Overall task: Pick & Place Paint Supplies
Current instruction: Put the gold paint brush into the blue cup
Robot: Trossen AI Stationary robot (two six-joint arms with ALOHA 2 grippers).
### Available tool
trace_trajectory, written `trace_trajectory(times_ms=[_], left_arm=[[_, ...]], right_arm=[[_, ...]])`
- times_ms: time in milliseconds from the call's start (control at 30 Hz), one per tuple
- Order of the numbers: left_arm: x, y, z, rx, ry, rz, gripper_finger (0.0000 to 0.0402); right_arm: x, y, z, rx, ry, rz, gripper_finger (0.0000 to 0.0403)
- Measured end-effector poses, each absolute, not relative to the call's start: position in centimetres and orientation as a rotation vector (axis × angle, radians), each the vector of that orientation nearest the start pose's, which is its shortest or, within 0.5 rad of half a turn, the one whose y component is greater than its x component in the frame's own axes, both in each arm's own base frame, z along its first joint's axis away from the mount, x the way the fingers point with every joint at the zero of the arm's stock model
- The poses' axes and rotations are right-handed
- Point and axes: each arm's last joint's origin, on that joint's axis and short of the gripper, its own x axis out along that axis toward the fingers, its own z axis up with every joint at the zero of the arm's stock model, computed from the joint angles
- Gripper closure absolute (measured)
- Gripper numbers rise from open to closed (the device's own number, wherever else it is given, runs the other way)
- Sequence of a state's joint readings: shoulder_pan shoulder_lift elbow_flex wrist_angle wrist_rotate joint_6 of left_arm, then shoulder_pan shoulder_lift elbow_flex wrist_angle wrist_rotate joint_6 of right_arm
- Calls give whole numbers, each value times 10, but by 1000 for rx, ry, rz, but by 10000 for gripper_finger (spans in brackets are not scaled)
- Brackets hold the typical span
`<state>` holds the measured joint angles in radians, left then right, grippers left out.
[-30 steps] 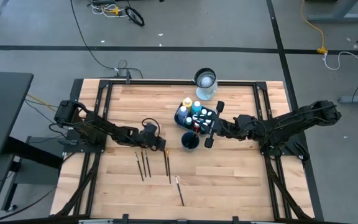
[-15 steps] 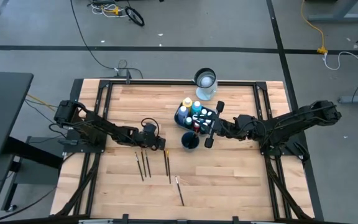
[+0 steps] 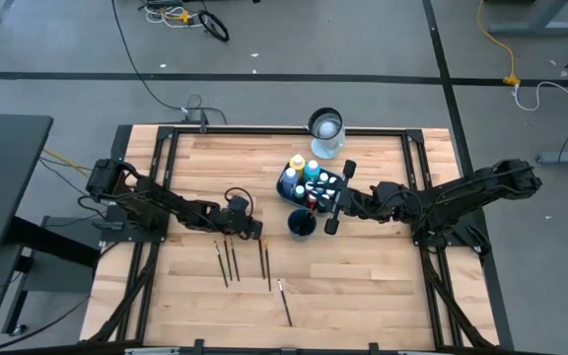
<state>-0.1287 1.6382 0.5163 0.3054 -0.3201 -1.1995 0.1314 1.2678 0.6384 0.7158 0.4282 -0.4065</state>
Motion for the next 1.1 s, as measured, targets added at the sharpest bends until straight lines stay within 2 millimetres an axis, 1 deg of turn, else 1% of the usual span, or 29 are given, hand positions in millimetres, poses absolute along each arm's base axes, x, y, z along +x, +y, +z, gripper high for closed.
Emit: trace_trajectory(times_ms=[133,267,467,633,800,933,1033,1100], left_arm=[[263,-24,104,-927,557,626,392],[269,-25,110,-892,503,563,396],[274,-28,130,-855,415,421,397],[272,-30,156,-780,302,365,398],[264,-34,185,-686,203,315,399],[258,-40,212,-580,58,241,399],[261,-44,234,-481,-62,189,400],[265,-46,246,-404,-103,183,400]], right_arm=[[268,23,267,-381,-17,-308,331],[268,23,267,-382,-14,-308,331],[268,23,266,-386,1,-305,331],[268,23,264,-390,14,-302,331],[268,23,264,-391,17,-302,331],[268,23,264,-392,21,-301,331],[268,23,264,-392,21,-301,331],[268,23,264,-392,20,-302,331]])
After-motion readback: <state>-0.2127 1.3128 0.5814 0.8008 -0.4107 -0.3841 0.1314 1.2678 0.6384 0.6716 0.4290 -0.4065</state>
